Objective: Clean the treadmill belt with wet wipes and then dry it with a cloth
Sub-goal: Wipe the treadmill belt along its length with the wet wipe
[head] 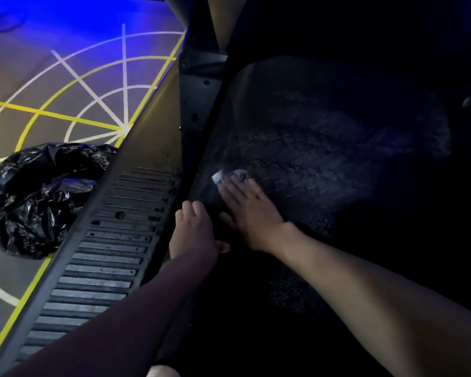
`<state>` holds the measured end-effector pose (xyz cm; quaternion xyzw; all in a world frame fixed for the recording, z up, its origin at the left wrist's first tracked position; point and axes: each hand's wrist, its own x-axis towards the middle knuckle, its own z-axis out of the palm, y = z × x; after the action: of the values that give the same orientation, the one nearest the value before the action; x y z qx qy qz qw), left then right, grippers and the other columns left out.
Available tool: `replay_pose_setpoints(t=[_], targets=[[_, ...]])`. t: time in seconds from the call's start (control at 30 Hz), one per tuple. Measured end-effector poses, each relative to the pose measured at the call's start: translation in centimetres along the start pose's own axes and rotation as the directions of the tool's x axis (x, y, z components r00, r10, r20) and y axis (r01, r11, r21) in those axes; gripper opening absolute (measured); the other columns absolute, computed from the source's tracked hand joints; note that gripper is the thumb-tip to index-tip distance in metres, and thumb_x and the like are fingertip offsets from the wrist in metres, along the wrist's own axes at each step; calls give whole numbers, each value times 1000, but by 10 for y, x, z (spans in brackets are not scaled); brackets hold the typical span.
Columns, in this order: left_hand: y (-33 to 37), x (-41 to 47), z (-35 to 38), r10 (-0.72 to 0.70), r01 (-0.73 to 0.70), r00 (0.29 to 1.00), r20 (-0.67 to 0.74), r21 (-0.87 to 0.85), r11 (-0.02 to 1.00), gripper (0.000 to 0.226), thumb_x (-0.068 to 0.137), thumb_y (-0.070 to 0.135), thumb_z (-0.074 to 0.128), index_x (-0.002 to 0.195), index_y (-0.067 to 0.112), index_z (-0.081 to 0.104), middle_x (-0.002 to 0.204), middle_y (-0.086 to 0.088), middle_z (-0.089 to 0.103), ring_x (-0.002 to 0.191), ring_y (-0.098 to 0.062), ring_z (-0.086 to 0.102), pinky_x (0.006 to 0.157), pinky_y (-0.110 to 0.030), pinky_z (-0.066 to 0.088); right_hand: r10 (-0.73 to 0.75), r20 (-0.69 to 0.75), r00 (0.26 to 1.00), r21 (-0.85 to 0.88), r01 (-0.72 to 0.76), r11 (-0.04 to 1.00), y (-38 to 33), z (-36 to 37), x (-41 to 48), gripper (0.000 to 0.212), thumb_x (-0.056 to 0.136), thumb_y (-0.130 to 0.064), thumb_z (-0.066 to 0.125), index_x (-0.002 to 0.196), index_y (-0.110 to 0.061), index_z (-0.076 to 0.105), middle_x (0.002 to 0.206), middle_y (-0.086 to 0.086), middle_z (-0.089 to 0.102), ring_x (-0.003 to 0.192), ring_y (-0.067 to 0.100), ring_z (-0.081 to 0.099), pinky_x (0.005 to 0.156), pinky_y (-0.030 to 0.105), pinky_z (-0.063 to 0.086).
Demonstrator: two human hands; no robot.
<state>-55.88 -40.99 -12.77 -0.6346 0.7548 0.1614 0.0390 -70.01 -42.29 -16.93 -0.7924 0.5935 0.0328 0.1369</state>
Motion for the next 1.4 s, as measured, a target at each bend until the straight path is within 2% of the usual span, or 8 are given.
replay_pose_setpoints(t=[0.13,0.27,0.7,0.83,0.97,1.1,1.27,1.4], targets=[[1,0,-2,33,-35,999,27,79,996,73,77,38,75,127,7,32,126,-7,36,117,-22,37,101,-28,32,-292,55,955,-33,294,955,2,5,-14,66,101,-44,14,159,-13,3,167,5,1,153,19,-6,123,40,-3],[4,1,-3,-2,-1,999,51,73,997,78,69,43,82,122,11,33,126,-9,37,117,-24,37,101,-31,34,52,-6,999,-6,-52,999,18,0,-16,66,103,-48,13,159,-15,-1,167,5,-4,152,18,-12,123,41,-6],[11,11,-3,111,-150,975,191,201,968,93,75,35,80,144,10,22,160,-9,9,146,-29,12,112,-39,30,-198,85,977,-59,203,977,31,5,-51,67,104,-51,16,158,-16,2,166,4,-4,152,17,-13,123,41,-7],[18,14,-7,96,-147,968,231,218,965,93,75,34,79,144,9,21,157,-12,14,142,-33,18,109,-44,35,123,-3,992,-34,-123,992,40,1,-53,67,104,-51,16,158,-15,-2,166,4,-9,151,16,-18,122,41,-11],[31,18,-8,1,-64,938,346,171,983,107,73,40,78,149,6,10,161,-18,-4,148,-36,0,115,-50,22,-178,66,982,-49,182,982,33,6,-67,67,104,-51,21,159,-16,4,166,4,-5,152,17,-12,122,39,-10],[40,15,-4,-54,-10,900,433,143,990,138,62,62,81,151,4,-7,157,-22,-23,147,-38,-17,116,-56,8,184,-19,983,-8,-184,983,61,4,-69,68,102,-53,9,159,-17,-3,166,2,-12,150,14,-20,122,39,-12],[45,8,4,-45,-26,938,344,198,980,132,67,57,80,151,0,-5,156,-28,-19,146,-43,-15,117,-56,7,-77,70,995,28,75,997,59,7,-92,66,104,-53,15,158,-19,0,163,-4,-13,149,9,-20,122,39,-12],[47,8,7,162,-236,928,334,194,952,123,76,45,77,153,9,-12,159,-18,-23,147,-34,-17,119,-47,6,223,-6,975,38,-222,974,76,6,-99,69,101,-54,9,157,-18,-8,165,0,-16,148,11,-24,121,38,-16]])
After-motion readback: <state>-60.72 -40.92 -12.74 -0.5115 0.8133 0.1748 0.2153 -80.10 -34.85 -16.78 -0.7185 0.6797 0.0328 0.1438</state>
